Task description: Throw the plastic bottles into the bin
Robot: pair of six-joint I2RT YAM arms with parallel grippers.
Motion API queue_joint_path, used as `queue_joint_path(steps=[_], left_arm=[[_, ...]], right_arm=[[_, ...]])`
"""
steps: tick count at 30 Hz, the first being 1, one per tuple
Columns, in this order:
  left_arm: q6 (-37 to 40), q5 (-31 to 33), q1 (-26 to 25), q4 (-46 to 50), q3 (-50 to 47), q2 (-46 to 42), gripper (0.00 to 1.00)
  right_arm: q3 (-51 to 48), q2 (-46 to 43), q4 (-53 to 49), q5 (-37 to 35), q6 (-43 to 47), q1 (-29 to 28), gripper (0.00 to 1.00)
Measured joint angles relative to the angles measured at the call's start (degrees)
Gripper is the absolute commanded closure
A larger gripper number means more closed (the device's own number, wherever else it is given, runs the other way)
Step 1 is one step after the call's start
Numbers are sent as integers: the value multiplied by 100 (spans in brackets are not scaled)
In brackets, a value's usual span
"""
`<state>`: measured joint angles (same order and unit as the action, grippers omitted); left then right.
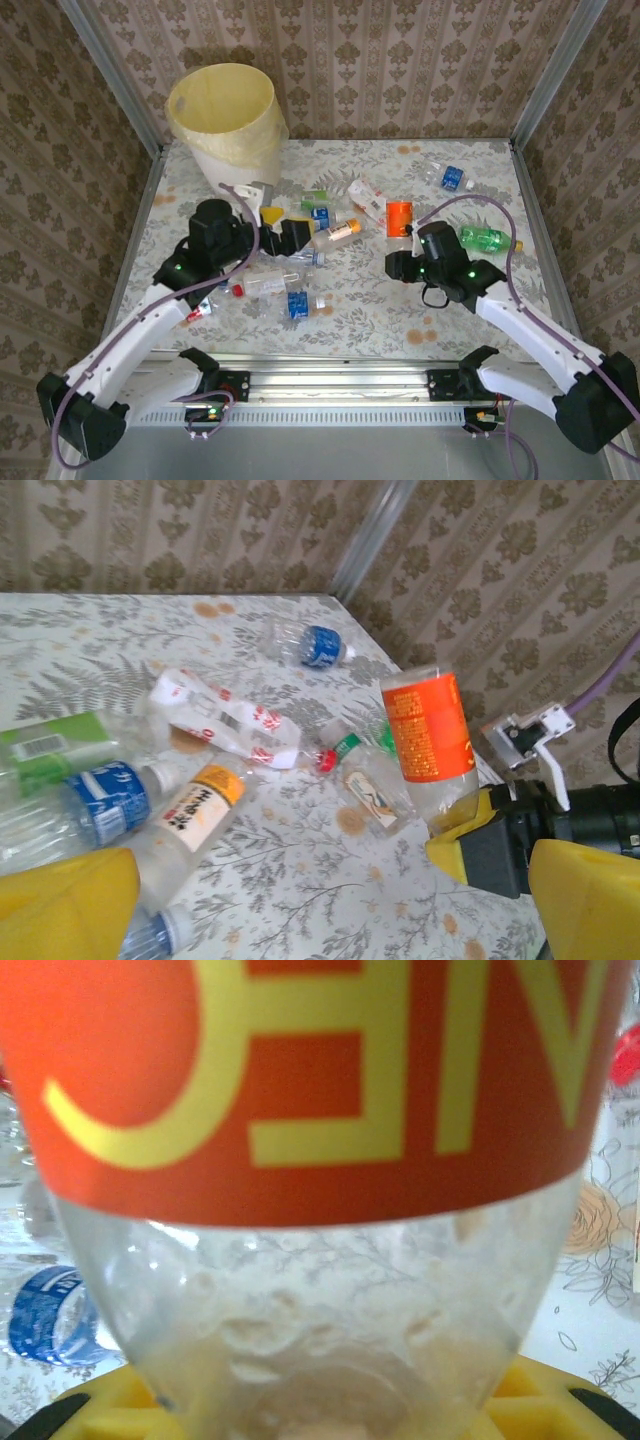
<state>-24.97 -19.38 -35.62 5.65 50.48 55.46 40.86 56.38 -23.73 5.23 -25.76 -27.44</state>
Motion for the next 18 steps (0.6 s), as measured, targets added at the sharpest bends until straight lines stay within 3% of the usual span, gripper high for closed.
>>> queue_joint_path(steps=[18], left_arm=[[-529,-229,-931,-2033,-251,1519,0]], right_arm=[[-131,-555,181,354,74,-22,78]])
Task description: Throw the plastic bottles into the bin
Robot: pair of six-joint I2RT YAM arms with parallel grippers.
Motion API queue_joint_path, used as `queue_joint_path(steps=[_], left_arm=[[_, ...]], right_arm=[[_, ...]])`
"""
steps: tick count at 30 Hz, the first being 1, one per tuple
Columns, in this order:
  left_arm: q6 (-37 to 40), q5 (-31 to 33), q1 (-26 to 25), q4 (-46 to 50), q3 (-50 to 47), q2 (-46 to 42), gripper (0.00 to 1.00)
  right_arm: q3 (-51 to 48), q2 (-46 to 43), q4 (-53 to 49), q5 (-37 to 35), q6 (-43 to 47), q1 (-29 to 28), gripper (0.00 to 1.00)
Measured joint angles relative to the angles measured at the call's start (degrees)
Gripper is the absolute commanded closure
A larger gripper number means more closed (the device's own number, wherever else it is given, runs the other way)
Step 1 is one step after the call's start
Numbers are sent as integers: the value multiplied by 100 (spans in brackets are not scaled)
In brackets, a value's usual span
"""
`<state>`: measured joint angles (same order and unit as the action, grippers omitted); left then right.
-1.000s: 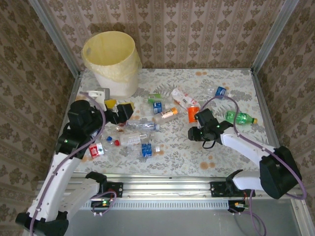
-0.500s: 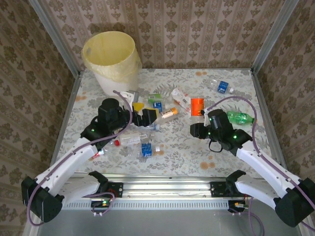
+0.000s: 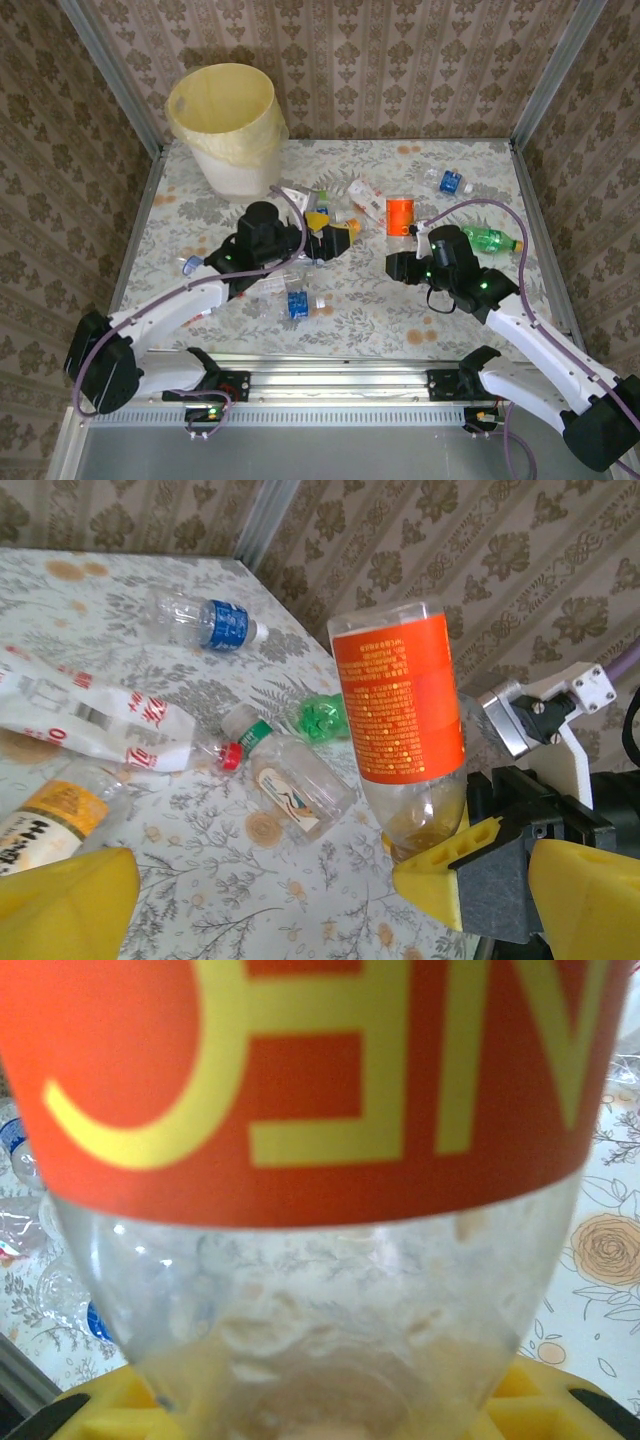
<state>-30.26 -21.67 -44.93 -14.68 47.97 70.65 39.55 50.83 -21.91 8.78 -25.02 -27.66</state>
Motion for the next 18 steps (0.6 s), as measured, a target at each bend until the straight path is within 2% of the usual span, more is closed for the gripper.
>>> queue_joint_path(steps=[18], left_arm=[[-623,-855,-295,-1845,339,1547,0]], right_arm=[[-118,-138,254,378,107,-190,78]])
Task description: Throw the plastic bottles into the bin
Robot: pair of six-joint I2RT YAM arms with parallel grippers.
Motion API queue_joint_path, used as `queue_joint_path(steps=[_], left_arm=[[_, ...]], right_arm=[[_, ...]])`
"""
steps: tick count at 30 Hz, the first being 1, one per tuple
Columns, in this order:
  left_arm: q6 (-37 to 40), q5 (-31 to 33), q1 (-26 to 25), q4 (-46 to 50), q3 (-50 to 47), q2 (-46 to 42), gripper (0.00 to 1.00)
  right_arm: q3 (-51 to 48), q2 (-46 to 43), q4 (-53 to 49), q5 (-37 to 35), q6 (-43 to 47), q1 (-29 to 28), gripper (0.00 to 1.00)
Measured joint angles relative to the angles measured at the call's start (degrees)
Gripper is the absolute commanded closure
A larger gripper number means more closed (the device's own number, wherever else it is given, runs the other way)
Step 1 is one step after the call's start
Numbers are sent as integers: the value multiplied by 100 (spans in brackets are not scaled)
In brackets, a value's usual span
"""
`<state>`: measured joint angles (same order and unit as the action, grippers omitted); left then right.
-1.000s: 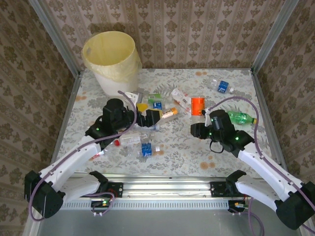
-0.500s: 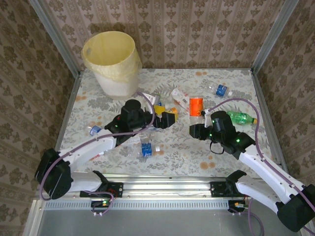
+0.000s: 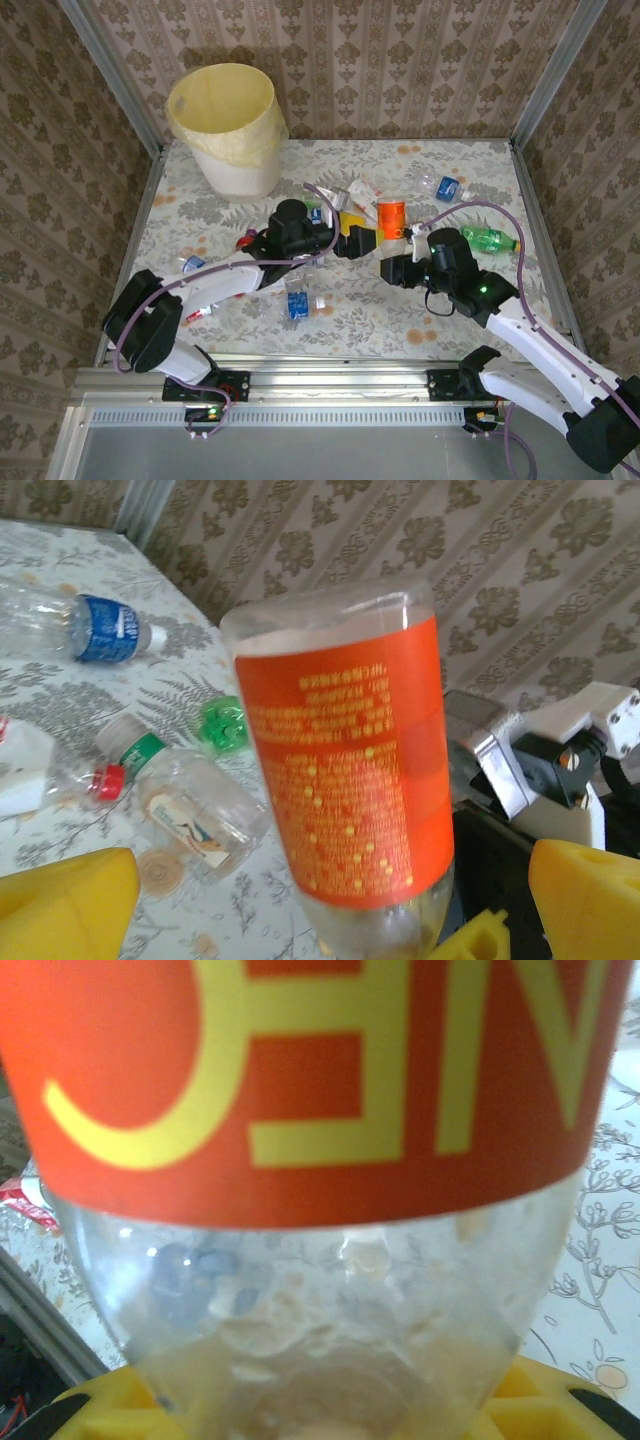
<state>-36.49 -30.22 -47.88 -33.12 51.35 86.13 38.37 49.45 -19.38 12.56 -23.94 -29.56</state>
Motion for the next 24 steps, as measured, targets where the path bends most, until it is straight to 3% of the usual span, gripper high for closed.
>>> queue_joint_path(steps=[19,24], left_arm=[[-258,-389,-4,-293,586,730,2],[-295,-413,-4,-295,586,730,9]], right_arm=[[-109,-153,149,251,109,-249,78],[-133,-153,151,256,125,-299,78]])
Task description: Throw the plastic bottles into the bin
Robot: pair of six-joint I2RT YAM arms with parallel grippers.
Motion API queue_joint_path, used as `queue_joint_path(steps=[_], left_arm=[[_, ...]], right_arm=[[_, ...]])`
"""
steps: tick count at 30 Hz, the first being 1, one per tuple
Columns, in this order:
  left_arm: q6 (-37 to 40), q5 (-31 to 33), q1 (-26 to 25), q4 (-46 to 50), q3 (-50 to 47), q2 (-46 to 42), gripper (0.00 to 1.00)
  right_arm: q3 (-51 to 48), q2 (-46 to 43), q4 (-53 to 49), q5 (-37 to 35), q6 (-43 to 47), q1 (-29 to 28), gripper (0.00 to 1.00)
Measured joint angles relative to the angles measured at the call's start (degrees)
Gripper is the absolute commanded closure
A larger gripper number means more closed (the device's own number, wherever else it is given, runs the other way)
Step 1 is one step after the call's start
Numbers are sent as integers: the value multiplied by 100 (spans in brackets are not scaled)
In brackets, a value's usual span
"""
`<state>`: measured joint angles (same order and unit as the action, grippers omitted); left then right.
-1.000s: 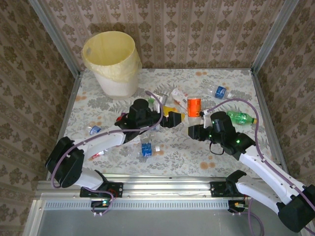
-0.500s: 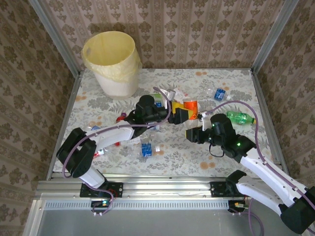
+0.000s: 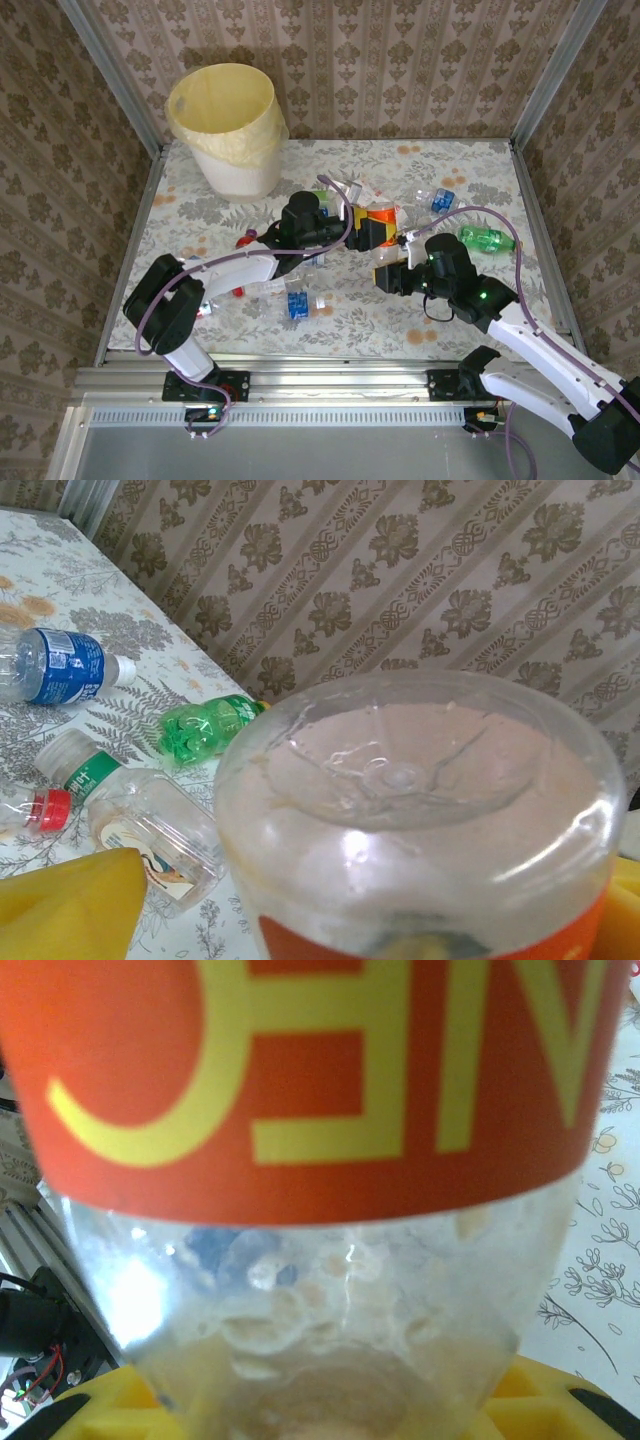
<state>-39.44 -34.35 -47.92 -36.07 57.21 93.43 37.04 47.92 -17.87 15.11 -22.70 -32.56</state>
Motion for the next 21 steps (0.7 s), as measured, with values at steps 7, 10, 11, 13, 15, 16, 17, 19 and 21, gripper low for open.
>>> queue_joint_path(steps=[7,10,11,13,15,16,17,19,21], left_arm=[[-42,-116,0,-7,44,2,25],[-63,-181,0,-37,63,26,31],[-68,-197,0,-42,66,31,33],[-90,-221,0,-44,66,33,37],[-125,-254,0,-46,68,33,40],[-151,-262,0,-46,68,33,41],[-160,-275,0,-46,68,33,42],[-173,-280,2,-44,68,33,42],[-177,-284,11,-42,66,33,43]], right_arm=[[-7,2,-4,-4,-2,-35,78],[-15,2,-7,-7,-2,-35,77],[-15,7,-9,-9,-4,-35,77],[-20,9,-13,-13,-4,-35,75],[-28,9,-13,-31,0,-48,72],[-31,9,-11,-48,0,-52,69],[-35,9,-11,-57,0,-61,65],[-37,9,-9,-81,2,-68,58],[-37,9,-7,-101,7,-72,51]])
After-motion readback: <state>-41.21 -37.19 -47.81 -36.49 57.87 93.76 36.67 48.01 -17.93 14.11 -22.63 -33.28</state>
